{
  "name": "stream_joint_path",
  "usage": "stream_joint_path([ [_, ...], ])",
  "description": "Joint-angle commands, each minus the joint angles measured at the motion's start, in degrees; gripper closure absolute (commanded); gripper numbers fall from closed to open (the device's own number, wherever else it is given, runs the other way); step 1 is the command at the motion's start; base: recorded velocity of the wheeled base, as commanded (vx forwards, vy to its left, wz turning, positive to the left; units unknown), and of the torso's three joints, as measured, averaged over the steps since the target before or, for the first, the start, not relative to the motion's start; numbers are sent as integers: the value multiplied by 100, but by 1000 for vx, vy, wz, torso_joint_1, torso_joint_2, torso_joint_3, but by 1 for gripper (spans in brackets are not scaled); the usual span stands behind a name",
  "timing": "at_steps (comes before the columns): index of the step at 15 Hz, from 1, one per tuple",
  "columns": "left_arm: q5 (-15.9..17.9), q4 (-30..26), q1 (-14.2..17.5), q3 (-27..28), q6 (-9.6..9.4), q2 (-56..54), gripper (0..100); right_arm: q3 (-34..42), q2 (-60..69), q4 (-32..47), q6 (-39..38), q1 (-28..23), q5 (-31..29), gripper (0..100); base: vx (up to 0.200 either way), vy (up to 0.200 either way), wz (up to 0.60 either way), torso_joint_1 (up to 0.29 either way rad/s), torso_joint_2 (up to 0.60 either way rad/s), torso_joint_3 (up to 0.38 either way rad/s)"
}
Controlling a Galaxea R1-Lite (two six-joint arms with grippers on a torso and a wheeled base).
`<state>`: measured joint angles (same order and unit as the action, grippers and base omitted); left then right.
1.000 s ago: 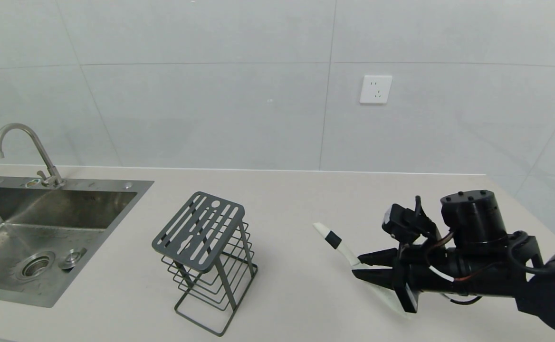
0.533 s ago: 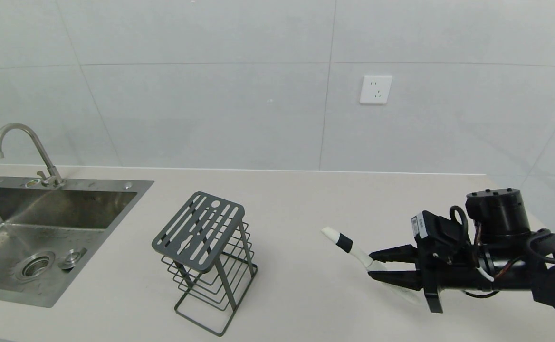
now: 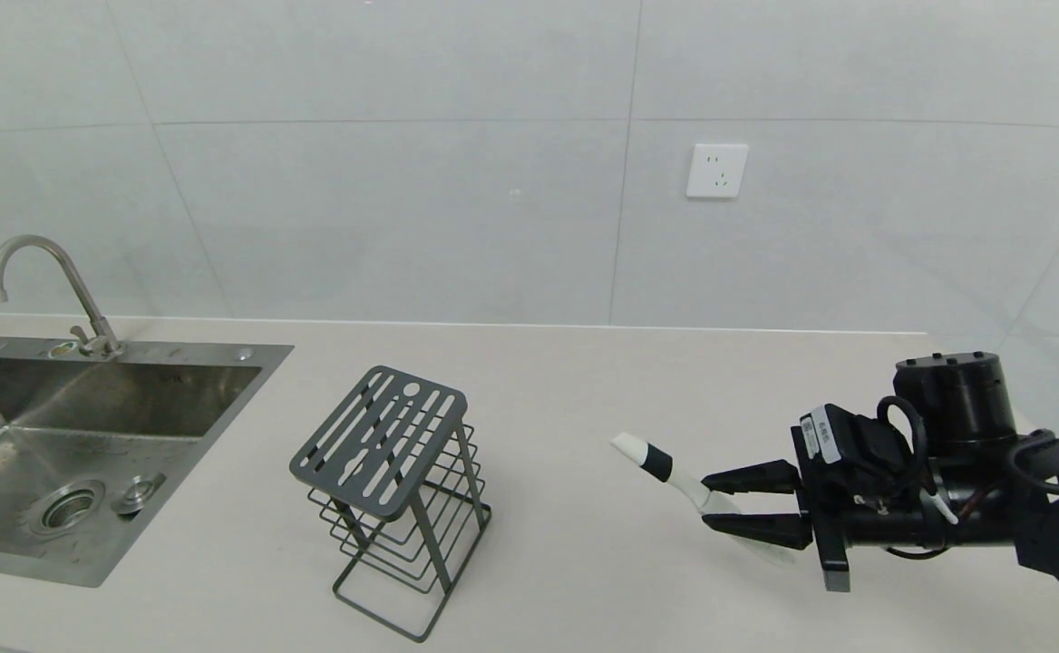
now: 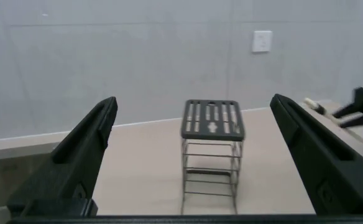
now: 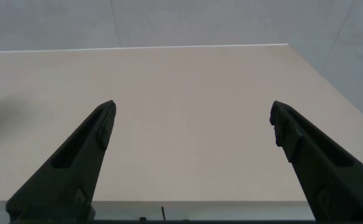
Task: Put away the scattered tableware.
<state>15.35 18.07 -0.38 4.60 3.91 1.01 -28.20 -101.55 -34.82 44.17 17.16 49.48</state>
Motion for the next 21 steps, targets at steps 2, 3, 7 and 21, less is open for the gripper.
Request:
stream_joint_path([
  [2,513,-321,-182,481,127,505,0,42,197,1,57,6,0,100,0,0,0,0,0,0],
  [3,610,-356,-270,613,127,672,0,42,258,1,57,6,18,100,0,0,0,0,0,0],
  [7,803,-330,-1166,1281,136,1938,0,165,504,-8,101,6,26,100,0,0,0,0,0,0],
  [21,2438,1006,-2450,2089,-1762,5471,0,350,891,-500,48,-55,9,100,0,0,0,0,0,0],
])
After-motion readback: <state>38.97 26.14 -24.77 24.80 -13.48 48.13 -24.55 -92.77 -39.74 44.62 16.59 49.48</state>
